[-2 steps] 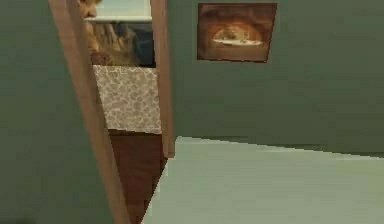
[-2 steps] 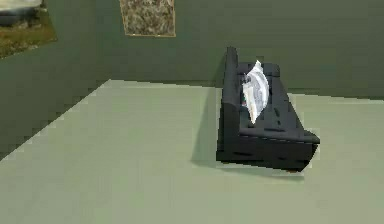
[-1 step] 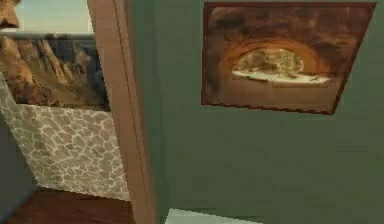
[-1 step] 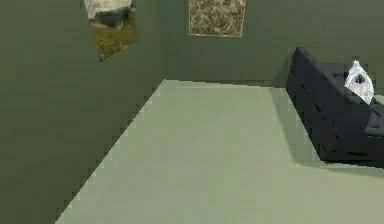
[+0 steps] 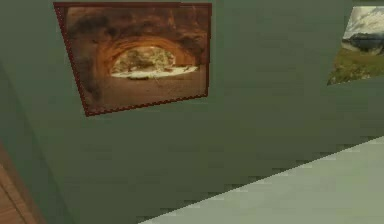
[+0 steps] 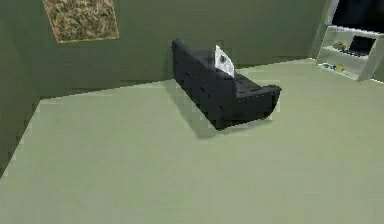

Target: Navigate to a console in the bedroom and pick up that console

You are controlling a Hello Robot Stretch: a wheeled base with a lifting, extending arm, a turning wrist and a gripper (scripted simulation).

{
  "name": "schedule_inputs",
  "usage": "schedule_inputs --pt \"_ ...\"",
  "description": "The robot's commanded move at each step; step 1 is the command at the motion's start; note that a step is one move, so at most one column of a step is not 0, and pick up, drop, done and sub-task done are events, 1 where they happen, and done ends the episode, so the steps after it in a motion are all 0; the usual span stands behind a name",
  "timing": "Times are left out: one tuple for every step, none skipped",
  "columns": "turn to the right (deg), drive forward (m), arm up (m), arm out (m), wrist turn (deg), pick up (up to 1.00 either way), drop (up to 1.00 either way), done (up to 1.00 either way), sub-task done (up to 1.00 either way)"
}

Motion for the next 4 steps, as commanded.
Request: schedule_inputs --pt "0.0 0.05 0.0 0.0 0.0 0.0 0.0 0.0 0.0" --pt "-45.0 0.0 0.0 0.0 0.0 0.0 0.0 0.0 0.0" --pt "-45.0 0.0 0.0 0.0 0.0 0.0 0.0 0.0 0.0" --pt "-18.0 0.0 0.0 0.0 0.0 0.0 0.0 0.0 0.0"
